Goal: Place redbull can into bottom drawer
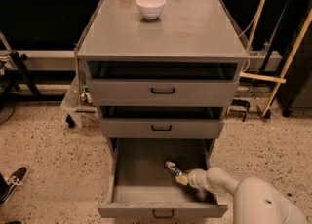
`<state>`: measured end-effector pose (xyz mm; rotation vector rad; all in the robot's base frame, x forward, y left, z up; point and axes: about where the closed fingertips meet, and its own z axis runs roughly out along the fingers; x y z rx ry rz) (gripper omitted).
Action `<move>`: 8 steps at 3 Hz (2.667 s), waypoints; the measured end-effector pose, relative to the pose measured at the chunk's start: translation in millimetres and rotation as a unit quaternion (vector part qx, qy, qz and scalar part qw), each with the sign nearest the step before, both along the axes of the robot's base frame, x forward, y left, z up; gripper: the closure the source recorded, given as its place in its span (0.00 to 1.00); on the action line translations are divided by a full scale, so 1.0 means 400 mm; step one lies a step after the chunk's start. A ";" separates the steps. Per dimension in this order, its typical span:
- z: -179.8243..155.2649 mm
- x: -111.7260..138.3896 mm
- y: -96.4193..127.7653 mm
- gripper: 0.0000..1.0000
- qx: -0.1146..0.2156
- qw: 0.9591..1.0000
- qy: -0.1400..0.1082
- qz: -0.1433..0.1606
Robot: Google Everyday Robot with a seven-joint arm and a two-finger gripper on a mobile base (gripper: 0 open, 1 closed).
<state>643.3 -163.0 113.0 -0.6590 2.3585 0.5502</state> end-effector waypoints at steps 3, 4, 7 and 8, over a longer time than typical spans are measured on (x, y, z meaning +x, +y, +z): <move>0.000 0.000 0.000 0.12 0.000 1.000 0.000 0.000; 0.000 0.000 0.000 0.00 0.000 1.000 0.000 0.000; 0.232 -0.009 -0.050 0.00 -0.029 0.995 -0.090 -0.018; 0.576 0.042 -0.163 0.00 -0.073 0.972 -0.216 -0.061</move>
Offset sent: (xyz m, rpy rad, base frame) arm 0.0000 0.0000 0.0000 0.0000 0.0000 0.0000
